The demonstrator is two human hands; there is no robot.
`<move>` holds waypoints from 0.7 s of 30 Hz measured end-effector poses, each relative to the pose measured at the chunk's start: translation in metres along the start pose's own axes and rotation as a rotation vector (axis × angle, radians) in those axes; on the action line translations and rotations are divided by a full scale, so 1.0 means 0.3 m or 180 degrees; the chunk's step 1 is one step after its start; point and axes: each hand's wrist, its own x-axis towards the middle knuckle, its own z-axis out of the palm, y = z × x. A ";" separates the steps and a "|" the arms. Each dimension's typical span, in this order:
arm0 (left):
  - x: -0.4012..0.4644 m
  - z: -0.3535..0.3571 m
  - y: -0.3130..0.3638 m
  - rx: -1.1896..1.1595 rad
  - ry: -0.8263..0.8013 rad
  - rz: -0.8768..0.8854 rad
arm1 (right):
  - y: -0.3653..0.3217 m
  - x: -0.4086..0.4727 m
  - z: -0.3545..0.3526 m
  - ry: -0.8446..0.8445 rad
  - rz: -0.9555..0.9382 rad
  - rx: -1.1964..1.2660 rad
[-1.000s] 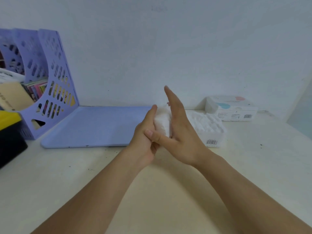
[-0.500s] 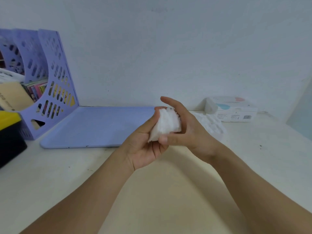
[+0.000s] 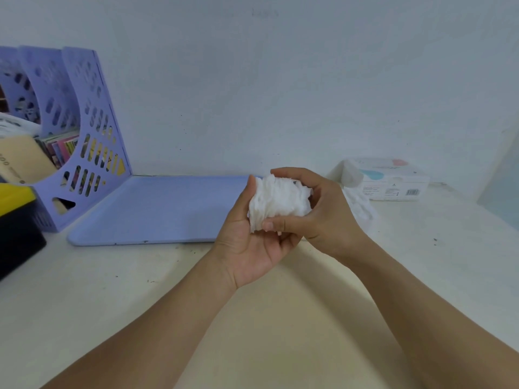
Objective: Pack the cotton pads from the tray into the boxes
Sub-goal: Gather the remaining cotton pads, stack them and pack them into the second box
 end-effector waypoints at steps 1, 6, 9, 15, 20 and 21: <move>0.000 -0.003 0.000 0.0050 -0.0019 -0.0009 | -0.003 -0.001 0.003 0.0008 -0.0017 -0.0042; 0.000 -0.008 -0.006 0.0298 0.0278 0.0033 | -0.016 -0.017 0.005 -0.0275 -0.0102 -0.0974; -0.002 -0.003 -0.004 0.0028 0.0443 0.0003 | -0.028 -0.029 0.017 -0.0465 -0.0092 -0.1229; 0.002 -0.012 -0.003 0.0153 0.0498 0.0007 | -0.025 -0.016 0.013 -0.0432 0.0087 -0.0472; -0.002 0.007 -0.006 0.0549 0.0552 0.0068 | -0.030 -0.024 0.031 -0.0336 0.0191 -0.0690; 0.008 0.011 -0.002 0.0600 0.0667 0.0237 | -0.041 -0.025 0.032 -0.0199 0.0204 -0.0788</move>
